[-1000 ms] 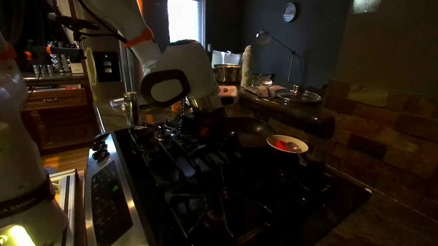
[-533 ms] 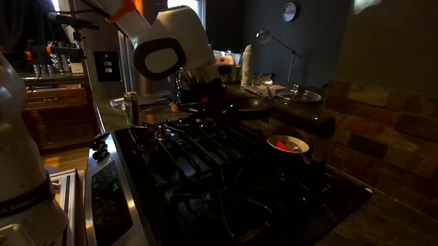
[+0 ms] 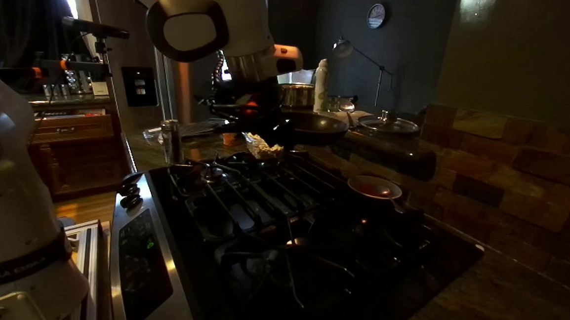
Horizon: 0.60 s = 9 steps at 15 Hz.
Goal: Remove the pan from the stove and put it on the counter
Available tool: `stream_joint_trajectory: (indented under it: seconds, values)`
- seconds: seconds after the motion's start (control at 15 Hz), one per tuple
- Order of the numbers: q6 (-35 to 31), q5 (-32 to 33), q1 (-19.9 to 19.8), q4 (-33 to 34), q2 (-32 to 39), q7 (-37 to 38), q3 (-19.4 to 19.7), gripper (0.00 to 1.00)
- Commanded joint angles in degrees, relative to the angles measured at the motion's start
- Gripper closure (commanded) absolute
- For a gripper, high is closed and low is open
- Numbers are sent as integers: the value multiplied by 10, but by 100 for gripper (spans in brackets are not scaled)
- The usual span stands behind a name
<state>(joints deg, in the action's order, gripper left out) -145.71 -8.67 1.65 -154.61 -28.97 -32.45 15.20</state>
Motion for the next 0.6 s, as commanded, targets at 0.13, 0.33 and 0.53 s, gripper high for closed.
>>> stream_joint_trajectory:
  seconds: [0.13, 0.33, 0.53]
  values:
    - [-24, 20, -73, -38, -80, 78, 14, 100]
    - [-11, 17, -64, -21, -59, 72, 27, 100]
    - [-15, 10, -65, -18, -55, 84, 32, 100]
